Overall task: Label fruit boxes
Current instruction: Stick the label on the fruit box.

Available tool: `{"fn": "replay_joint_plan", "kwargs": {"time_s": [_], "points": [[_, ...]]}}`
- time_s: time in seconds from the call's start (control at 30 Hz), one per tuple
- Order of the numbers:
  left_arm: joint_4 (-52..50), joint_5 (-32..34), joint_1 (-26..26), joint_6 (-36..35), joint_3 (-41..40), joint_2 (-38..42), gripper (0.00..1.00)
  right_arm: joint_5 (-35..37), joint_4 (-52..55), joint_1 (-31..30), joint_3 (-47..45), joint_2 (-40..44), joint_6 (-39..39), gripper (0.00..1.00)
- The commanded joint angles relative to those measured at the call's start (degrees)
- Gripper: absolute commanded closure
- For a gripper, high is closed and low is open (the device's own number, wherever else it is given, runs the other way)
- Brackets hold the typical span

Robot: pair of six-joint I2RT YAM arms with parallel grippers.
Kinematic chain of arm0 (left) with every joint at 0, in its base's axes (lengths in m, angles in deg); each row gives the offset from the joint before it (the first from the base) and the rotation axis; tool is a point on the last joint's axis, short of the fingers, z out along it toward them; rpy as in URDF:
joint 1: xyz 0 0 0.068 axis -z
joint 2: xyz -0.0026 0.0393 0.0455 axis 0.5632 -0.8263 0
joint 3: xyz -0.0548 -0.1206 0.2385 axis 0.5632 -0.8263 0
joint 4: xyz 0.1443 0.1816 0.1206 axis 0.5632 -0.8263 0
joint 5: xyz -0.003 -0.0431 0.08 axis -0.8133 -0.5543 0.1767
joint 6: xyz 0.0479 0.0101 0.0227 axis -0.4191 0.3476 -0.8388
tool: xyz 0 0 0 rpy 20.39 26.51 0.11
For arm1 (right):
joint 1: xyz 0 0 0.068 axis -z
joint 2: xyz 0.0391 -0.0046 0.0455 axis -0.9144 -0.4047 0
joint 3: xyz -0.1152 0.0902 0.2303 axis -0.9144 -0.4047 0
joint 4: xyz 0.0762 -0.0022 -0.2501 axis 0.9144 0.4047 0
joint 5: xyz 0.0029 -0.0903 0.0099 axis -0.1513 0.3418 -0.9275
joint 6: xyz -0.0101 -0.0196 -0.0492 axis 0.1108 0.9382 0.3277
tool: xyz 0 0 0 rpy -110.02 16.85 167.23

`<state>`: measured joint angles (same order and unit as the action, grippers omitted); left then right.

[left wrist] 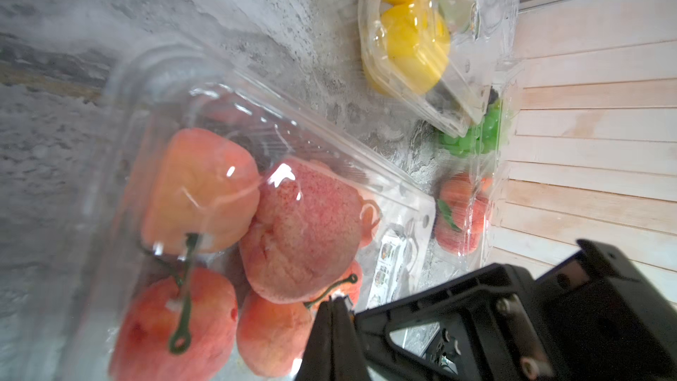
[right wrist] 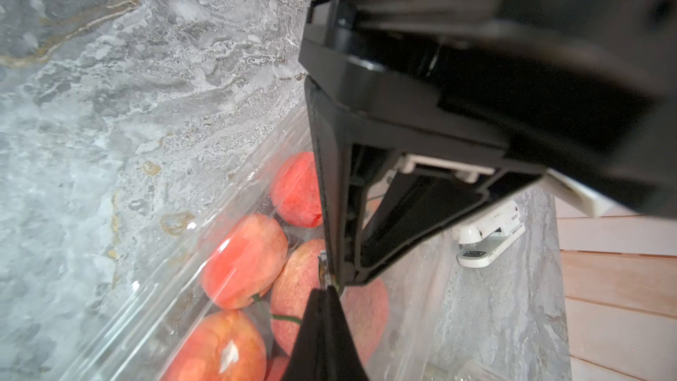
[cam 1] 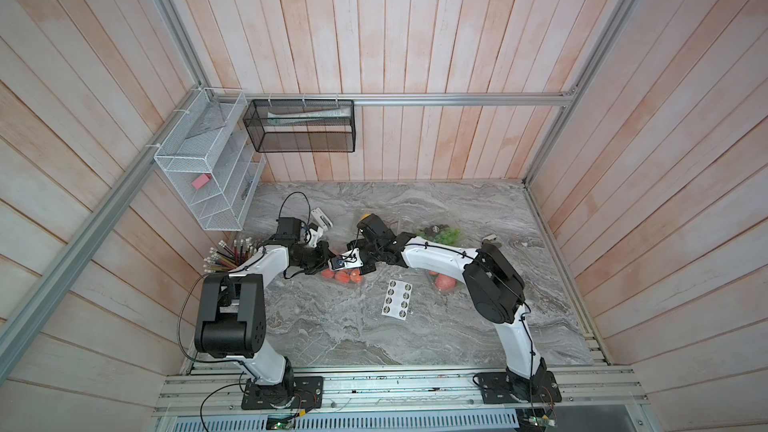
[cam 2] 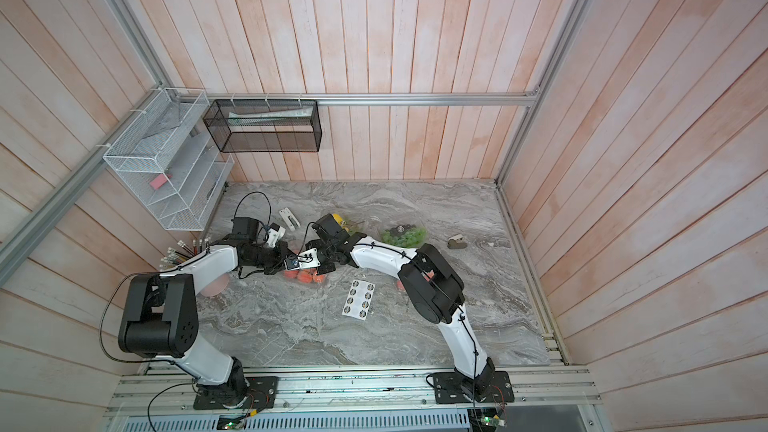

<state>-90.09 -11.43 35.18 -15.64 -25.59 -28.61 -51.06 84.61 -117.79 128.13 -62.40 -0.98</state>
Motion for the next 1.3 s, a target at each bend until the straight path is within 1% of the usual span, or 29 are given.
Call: {"fn": "replay_joint_plan", "kwargs": {"time_s": [0.0, 0.13, 0.2, 0.33, 0.47, 0.8, 1.27], "points": [[-1.0, 3.4, -0.1, -2.1, -1.4, -1.2, 0.94, 0.0, 1.9, -0.4, 1.2, -0.2, -0.5, 0.89], [-1.0, 4.2, -0.1, -2.4, -1.5, -1.3, 0.95, -1.0, 0.0, -0.4, -0.6, 2.3, -1.5, 0.86], [-1.1, 4.1, -0.1, -2.5, -1.5, -1.3, 0.95, -1.5, -1.8, -0.4, -2.3, 3.9, -2.4, 0.87], [-1.1, 4.3, -0.1, -2.5, -1.5, -1.3, 0.95, -3.2, -4.1, -0.1, -3.4, 5.5, -4.1, 1.0], [-1.0, 4.3, -0.1, -2.6, -1.5, -1.3, 0.95, -5.0, -6.4, 0.2, -3.2, 5.3, -5.6, 1.0], [-0.8, 4.2, -0.1, -2.4, -1.6, -1.4, 0.95, -6.5, -4.3, 0.2, 1.1, 0.3, -5.1, 1.0], [-0.7, 4.4, -0.1, -2.2, -1.6, -1.5, 0.95, -4.8, -0.4, 0.1, 2.3, -3.1, -3.8, 1.0]]}}
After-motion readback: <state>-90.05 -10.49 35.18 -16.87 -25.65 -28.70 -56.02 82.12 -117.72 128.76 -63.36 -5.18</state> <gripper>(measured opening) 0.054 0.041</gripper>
